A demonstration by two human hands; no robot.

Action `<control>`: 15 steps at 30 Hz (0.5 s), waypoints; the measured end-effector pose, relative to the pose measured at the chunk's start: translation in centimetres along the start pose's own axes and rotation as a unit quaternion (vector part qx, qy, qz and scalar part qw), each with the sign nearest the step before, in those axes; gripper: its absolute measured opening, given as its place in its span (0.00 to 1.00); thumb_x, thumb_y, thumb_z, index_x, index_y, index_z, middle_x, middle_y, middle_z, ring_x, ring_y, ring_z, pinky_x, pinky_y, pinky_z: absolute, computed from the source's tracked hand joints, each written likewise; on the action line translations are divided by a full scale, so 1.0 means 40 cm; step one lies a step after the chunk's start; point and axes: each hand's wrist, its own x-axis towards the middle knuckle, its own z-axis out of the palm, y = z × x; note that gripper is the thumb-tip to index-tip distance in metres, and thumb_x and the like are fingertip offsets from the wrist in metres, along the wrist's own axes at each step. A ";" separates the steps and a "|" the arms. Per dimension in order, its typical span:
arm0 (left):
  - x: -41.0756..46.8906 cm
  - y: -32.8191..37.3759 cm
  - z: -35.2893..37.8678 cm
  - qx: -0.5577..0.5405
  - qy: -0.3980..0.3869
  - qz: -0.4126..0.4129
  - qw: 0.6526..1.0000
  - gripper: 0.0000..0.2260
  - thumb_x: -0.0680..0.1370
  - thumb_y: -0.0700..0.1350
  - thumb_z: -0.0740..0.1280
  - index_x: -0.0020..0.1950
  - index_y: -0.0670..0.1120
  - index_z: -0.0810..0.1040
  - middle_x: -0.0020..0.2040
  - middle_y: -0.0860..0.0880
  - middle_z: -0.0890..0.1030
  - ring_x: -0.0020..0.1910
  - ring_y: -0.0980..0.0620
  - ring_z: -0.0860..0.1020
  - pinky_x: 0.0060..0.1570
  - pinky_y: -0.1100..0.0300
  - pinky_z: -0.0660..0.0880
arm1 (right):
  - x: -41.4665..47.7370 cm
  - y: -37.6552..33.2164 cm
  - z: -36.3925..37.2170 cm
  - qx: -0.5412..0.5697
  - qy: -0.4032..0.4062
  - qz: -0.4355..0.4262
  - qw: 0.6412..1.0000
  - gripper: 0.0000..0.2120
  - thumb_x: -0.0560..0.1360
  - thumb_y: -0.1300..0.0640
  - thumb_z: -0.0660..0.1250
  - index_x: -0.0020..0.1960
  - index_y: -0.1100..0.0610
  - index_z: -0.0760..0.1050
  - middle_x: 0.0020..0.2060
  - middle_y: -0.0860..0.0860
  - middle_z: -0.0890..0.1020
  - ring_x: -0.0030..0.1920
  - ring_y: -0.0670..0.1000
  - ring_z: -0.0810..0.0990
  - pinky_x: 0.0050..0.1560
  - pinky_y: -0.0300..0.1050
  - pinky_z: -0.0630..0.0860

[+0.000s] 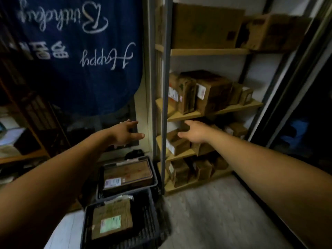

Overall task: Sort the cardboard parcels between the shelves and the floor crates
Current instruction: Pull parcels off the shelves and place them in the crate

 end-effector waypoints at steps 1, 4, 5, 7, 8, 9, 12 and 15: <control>-0.008 0.039 -0.022 0.010 0.009 0.013 1.000 0.35 0.74 0.61 0.65 0.77 0.53 0.54 0.79 0.49 0.49 0.77 0.45 0.49 0.74 0.45 0.50 | -0.005 0.007 -0.033 0.002 0.008 -0.003 1.000 0.32 0.77 0.44 0.64 0.76 0.55 0.58 0.73 0.54 0.65 0.70 0.56 0.66 0.67 0.48 0.67; -0.021 0.160 -0.073 0.033 0.037 0.033 0.998 0.35 0.76 0.60 0.64 0.78 0.53 0.53 0.79 0.49 0.48 0.77 0.45 0.48 0.74 0.46 0.49 | -0.036 0.038 -0.140 -0.003 0.051 -0.005 0.999 0.34 0.75 0.41 0.64 0.76 0.53 0.58 0.73 0.53 0.65 0.70 0.57 0.67 0.67 0.49 0.68; -0.020 0.202 -0.084 0.038 0.046 0.038 0.997 0.35 0.76 0.60 0.64 0.78 0.53 0.52 0.79 0.50 0.48 0.77 0.45 0.48 0.73 0.47 0.49 | -0.043 0.055 -0.174 -0.011 0.063 -0.008 0.998 0.35 0.75 0.41 0.64 0.76 0.53 0.58 0.73 0.54 0.65 0.70 0.57 0.67 0.66 0.49 0.68; -0.019 0.291 -0.097 0.039 0.067 0.042 0.996 0.35 0.75 0.59 0.65 0.77 0.54 0.52 0.79 0.50 0.49 0.77 0.45 0.48 0.74 0.45 0.50 | -0.058 0.099 -0.242 -0.020 0.082 -0.008 0.996 0.35 0.76 0.40 0.64 0.77 0.53 0.57 0.74 0.54 0.63 0.71 0.57 0.66 0.66 0.48 0.67; -0.015 0.334 -0.104 0.040 0.078 0.042 0.995 0.35 0.75 0.59 0.65 0.77 0.54 0.52 0.79 0.50 0.49 0.77 0.45 0.49 0.74 0.45 0.50 | -0.068 0.122 -0.275 -0.028 0.094 -0.009 0.995 0.35 0.76 0.41 0.63 0.77 0.54 0.56 0.75 0.53 0.62 0.72 0.57 0.64 0.67 0.48 0.66; -0.013 0.369 -0.111 0.046 0.088 0.041 0.994 0.36 0.75 0.59 0.65 0.77 0.55 0.52 0.79 0.50 0.49 0.77 0.45 0.50 0.74 0.44 0.51 | -0.073 0.139 -0.303 -0.034 0.104 -0.010 0.994 0.35 0.76 0.41 0.63 0.77 0.54 0.56 0.75 0.53 0.61 0.72 0.56 0.63 0.67 0.47 0.65; 0.008 0.508 -0.125 0.047 0.107 0.056 0.992 0.36 0.75 0.59 0.66 0.77 0.55 0.52 0.79 0.49 0.50 0.76 0.44 0.52 0.74 0.44 0.53 | -0.089 0.231 -0.418 -0.033 0.131 -0.020 0.991 0.34 0.76 0.41 0.63 0.77 0.53 0.56 0.75 0.53 0.62 0.71 0.56 0.65 0.66 0.48 0.67; 0.026 0.659 -0.144 0.051 0.142 0.071 0.986 0.35 0.75 0.59 0.65 0.77 0.55 0.52 0.78 0.48 0.53 0.76 0.44 0.55 0.72 0.46 0.54 | -0.090 0.327 -0.546 -0.035 0.158 -0.026 0.986 0.35 0.76 0.40 0.62 0.77 0.52 0.56 0.75 0.52 0.62 0.71 0.56 0.65 0.66 0.48 0.68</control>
